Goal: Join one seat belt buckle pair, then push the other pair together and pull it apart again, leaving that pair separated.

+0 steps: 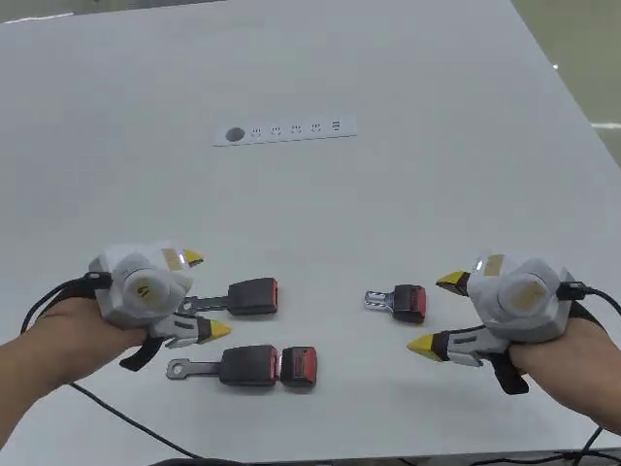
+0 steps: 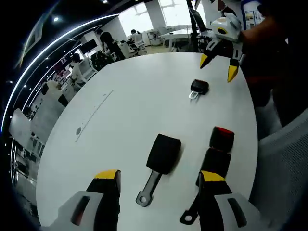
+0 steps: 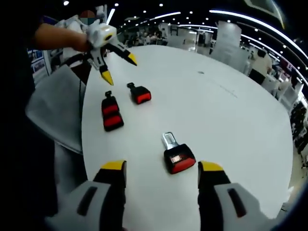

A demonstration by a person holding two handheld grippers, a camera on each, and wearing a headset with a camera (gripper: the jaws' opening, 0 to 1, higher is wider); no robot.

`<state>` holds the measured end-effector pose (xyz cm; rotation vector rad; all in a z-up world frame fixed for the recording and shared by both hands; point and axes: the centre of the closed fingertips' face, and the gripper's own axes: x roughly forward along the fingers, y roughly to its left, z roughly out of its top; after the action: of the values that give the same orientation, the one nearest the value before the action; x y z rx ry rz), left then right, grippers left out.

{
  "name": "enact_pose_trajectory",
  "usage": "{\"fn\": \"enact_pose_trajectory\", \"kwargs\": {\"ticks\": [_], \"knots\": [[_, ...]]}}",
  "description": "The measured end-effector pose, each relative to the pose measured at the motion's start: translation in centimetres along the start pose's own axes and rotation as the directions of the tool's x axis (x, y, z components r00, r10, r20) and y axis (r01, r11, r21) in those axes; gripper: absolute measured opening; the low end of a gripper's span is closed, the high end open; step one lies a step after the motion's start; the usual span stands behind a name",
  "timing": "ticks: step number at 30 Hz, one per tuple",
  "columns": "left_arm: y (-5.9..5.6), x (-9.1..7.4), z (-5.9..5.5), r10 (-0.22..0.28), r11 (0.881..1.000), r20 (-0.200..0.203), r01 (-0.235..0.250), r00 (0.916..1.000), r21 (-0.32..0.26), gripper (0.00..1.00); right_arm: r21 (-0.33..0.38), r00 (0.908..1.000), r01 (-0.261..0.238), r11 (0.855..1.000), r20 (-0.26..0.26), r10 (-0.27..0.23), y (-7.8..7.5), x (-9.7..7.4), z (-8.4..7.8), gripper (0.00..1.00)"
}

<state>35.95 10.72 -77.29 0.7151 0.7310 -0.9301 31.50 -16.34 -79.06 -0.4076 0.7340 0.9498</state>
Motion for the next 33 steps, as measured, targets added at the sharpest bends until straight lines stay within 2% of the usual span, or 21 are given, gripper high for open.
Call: {"fn": "enact_pose_trajectory", "kwargs": {"ticks": [3,4,6,10,12,14,17,19,21,24,28,33], "knots": [[-0.5,-1.2,-1.5,0.017,0.999,0.005,-0.017,0.9998,-0.042,0.73,0.016,1.0,-0.001,1.0,0.009,0.001,0.8,-0.3,-0.3,0.65],[-0.8,-1.8,-2.3,0.02,0.997,0.003,-0.019,0.9998,-0.079,0.75,0.028,0.9997,0.0,1.0,0.023,-0.001,1.0,-0.4,-0.2,0.68],[-1.4,-2.7,-3.1,0.028,0.992,0.014,-0.026,0.9995,-0.124,0.78,0.03,0.9994,-0.004,1.0,0.036,0.003,1.7,-0.9,-0.2,0.71],[-2.1,-4.3,-5.2,0.041,0.987,0.023,-0.037,0.9989,-0.155,0.83,0.023,0.9992,0.006,1.0,0.04,-0.007,2.4,-1.7,-0.6,0.73],[-2.5,-5.0,-5.8,0.046,0.984,0.03,-0.04,0.9985,-0.171,0.85,0.035,0.9993,0.008,0.999,0.036,-0.01,2.4,-2.0,-0.9,0.73],[-2.6,-5.8,-6.7,0.057,0.979,0.037,-0.049,0.9977,-0.199,0.88,0.042,0.999,0.016,0.999,0.04,-0.018,2.5,-2.5,-1.1,0.74],[-2.0,-7.3,-8.1,0.1,0.967,0.035,-0.089,0.9944,-0.24,0.91,0.054,0.9985,0.03,0.998,0.044,-0.032,2.4,-3.2,-1.6,0.75],[-1.8,-8.1,-8.3,0.127,0.954,0.047,-0.109,0.9908,-0.279,0.94,0.055,0.9982,0.036,0.998,0.047,-0.038,2.4,-3.4,-1.8,0.78],[-1.9,-8.8,-8.6,0.132,0.951,0.054,-0.111,0.9898,-0.29,0.97,0.061,0.9972,0.045,0.997,0.058,-0.048,2.3,-3.6,-1.9,0.81],[-2.1,-9.5,-8.9,0.138,0.948,0.051,-0.117,0.9891,-0.295,1.0,0.031,0.9917,0.075,0.997,0.102,-0.078,2.2,-4.0,-1.5,0.92],[-2.2,-10.1,-9.2,0.163,0.937,0.05,-0.139,0.9853,-0.32,1.0,0.04,0.9914,0.078,0.996,0.102,-0.082,2.3,-4.1,-1.9,0.99],[-3.1,-10.1,-9.5,0.152,0.938,0.036,-0.133,0.9877,-0.32,1.0,0.066,0.989,0.087,0.994,0.114,-0.095,2.0,-4.2,-2.2,1.0]]}}
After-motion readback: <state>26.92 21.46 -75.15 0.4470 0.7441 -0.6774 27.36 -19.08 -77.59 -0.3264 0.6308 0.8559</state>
